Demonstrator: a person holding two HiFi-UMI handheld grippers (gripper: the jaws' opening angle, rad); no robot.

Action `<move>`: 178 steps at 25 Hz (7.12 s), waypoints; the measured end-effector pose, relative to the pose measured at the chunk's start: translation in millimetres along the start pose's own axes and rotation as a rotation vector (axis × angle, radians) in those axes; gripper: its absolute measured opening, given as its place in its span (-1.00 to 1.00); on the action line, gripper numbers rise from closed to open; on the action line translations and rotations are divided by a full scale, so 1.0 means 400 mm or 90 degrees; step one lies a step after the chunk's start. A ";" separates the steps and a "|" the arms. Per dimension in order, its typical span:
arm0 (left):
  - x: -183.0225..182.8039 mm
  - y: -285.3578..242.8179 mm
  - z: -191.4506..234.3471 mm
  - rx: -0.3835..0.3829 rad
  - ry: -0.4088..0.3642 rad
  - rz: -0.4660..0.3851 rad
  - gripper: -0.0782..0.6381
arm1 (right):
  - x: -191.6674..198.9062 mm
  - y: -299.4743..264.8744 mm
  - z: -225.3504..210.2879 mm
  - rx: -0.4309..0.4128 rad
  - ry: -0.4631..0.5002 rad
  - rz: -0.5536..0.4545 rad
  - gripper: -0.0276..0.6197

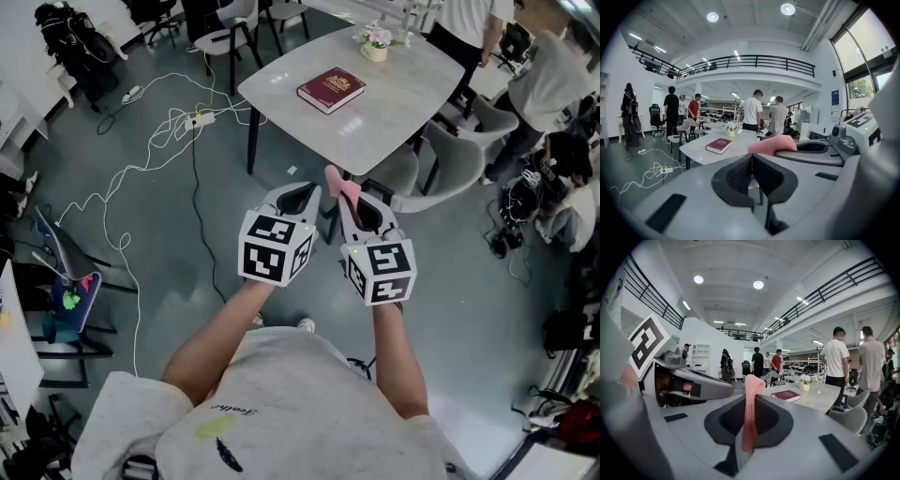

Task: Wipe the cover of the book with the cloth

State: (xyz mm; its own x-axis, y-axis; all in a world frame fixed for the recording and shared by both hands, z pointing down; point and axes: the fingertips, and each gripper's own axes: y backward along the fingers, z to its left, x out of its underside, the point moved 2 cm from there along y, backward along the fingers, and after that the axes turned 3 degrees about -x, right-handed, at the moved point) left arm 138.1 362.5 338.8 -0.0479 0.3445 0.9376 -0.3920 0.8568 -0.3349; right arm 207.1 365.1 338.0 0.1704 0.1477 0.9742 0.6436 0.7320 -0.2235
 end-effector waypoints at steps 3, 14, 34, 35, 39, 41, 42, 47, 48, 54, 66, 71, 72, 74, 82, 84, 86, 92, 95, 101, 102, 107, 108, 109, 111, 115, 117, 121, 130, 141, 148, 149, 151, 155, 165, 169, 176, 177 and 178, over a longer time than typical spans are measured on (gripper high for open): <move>0.005 -0.006 -0.015 0.000 0.000 0.004 -0.76 | 0.004 0.008 -0.012 0.000 -0.007 -0.004 -0.86; 0.000 -0.040 -0.032 0.001 -0.004 0.009 -0.76 | 0.019 0.006 -0.047 -0.004 -0.023 -0.005 -0.85; -0.048 -0.234 0.072 0.056 0.013 0.010 -0.76 | 0.025 -0.165 -0.164 0.034 -0.027 0.033 -0.85; -0.051 -0.246 0.088 0.060 0.015 0.010 -0.76 | 0.024 -0.185 -0.167 0.036 -0.027 0.037 -0.85; -0.070 -0.297 0.163 0.076 0.023 0.012 -0.76 | 0.011 -0.274 -0.179 0.046 -0.029 0.047 -0.86; -0.080 -0.321 0.201 0.083 0.026 0.016 -0.76 | 0.004 -0.317 -0.185 0.051 -0.032 0.053 -0.86; -0.084 -0.332 0.218 0.087 0.027 0.018 -0.76 | 0.002 -0.337 -0.188 0.055 -0.033 0.057 -0.85; -0.099 -0.387 0.307 0.107 0.031 0.025 -0.76 | -0.009 -0.438 -0.198 0.067 -0.037 0.072 -0.85; -0.100 -0.396 0.325 0.110 0.033 0.027 -0.76 | -0.011 -0.457 -0.198 0.069 -0.037 0.076 -0.85; -0.113 -0.444 0.421 0.138 0.033 0.035 -0.76 | -0.031 -0.565 -0.202 0.089 -0.030 0.094 -0.85; -0.141 -0.512 0.574 0.158 0.032 0.039 -0.76 | -0.079 -0.716 -0.248 0.131 -0.021 0.095 -0.85; -0.150 -0.554 0.602 0.162 0.026 0.041 -0.76 | -0.083 -0.752 -0.289 0.143 -0.019 0.092 -0.85; -0.151 -0.564 0.605 0.163 0.025 0.043 -0.76 | -0.081 -0.759 -0.298 0.144 -0.019 0.093 -0.86; -0.153 -0.587 0.611 0.166 0.023 0.045 -0.76 | -0.076 -0.773 -0.321 0.148 -0.021 0.094 -0.85; -0.163 -0.726 0.626 0.169 0.010 0.059 -0.76 | -0.053 -0.855 -0.451 0.150 -0.027 0.096 -0.86; -0.170 -0.770 0.626 0.171 0.009 0.062 -0.76 | -0.050 -0.876 -0.493 0.150 -0.029 0.099 -0.86; -0.180 -0.816 0.628 0.171 0.009 0.066 -0.76 | -0.049 -0.897 -0.536 0.150 -0.030 0.102 -0.86; -0.213 -0.949 0.620 0.172 0.006 0.074 -0.76 | -0.035 -0.953 -0.673 0.152 -0.027 0.120 -0.85; -0.219 -1.009 0.619 0.171 0.005 0.082 -0.76 | -0.025 -0.979 -0.739 0.154 -0.023 0.131 -0.86; -0.222 -1.110 0.621 0.165 0.011 0.099 -0.76 | 0.002 -1.022 -0.857 0.158 -0.009 0.160 -0.85; -0.221 -1.125 0.620 0.163 0.012 0.101 -0.76 | 0.008 -1.027 -0.876 0.158 -0.008 0.165 -0.85; -0.212 -1.183 0.616 0.160 0.012 0.113 -0.76 | 0.035 -1.055 -0.959 0.163 -0.002 0.184 -0.85; -0.210 -1.192 0.616 0.160 0.012 0.116 -0.76 | 0.039 -1.061 -0.974 0.163 -0.001 0.186 -0.85; -0.208 -1.201 0.615 0.159 0.012 0.119 -0.76 | 0.044 -1.067 -0.987 0.163 0.002 0.190 -0.85; -0.206 -1.219 0.614 0.156 0.011 0.123 -0.76 | 0.055 -1.080 -1.013 0.161 0.009 0.198 -0.85; -0.202 -1.246 0.620 0.148 0.015 0.130 -0.76 | 0.086 -1.112 -1.052 0.152 0.030 0.224 -0.86; -0.198 -1.253 0.627 0.143 0.018 0.133 -0.76 | 0.107 -1.130 -1.066 0.148 0.047 0.242 -0.86; -0.182 -1.262 0.642 0.134 0.023 0.144 -0.76 | 0.148 -1.167 -1.087 0.143 0.080 0.279 -0.85; -0.168 -1.280 0.656 0.151 0.028 0.153 -0.76 | 0.217 -1.226 -1.071 0.118 0.099 0.342 -0.86; -0.160 -1.270 0.704 0.172 0.028 0.163 -0.76 | 0.246 -1.250 -1.017 0.119 0.072 0.368 -0.86; -0.162 -1.251 0.732 0.183 0.025 0.163 -0.76 | 0.242 -1.262 -0.975 0.120 0.065 0.373 -0.86; -0.163 -1.249 0.735 0.185 0.024 0.163 -0.76 | 0.243 -1.263 -0.970 0.119 0.064 0.373 -0.86; -0.165 -1.244 0.739 0.188 0.023 0.162 -0.76 | 0.243 -1.265 -0.959 0.119 0.062 0.373 -0.85; -0.163 -1.236 0.746 0.193 0.021 0.160 -0.76 | 0.243 -1.266 -0.941 0.120 0.063 0.375 -0.86; -0.152 -1.208 0.761 0.201 0.020 0.162 -0.76 | 0.253 -1.258 -0.882 0.114 0.058 0.383 -0.85; -0.146 -1.199 0.769 0.202 0.022 0.164 -0.76 | 0.254 -1.255 -0.860 0.113 0.055 0.382 -0.86; -0.139 -1.180 0.770 0.210 0.021 0.166 -0.76 | 0.258 -1.250 -0.824 0.111 0.050 0.381 -0.85; -0.138 -1.176 0.770 0.211 0.021 0.166 -0.76 | 0.257 -1.249 -0.818 0.110 0.050 0.381 -0.86; -0.138 -1.173 0.771 0.213 0.020 0.166 -0.76 | 0.257 -1.248 -0.813 0.111 0.049 0.382 -0.86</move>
State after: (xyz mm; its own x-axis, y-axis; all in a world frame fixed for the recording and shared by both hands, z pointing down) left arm 41.5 -176.9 473.4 -0.1594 0.5493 0.8203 -0.6470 0.5694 -0.5071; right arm 145.9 -201.3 539.9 0.5207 0.5229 0.6749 0.2892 0.6357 -0.7157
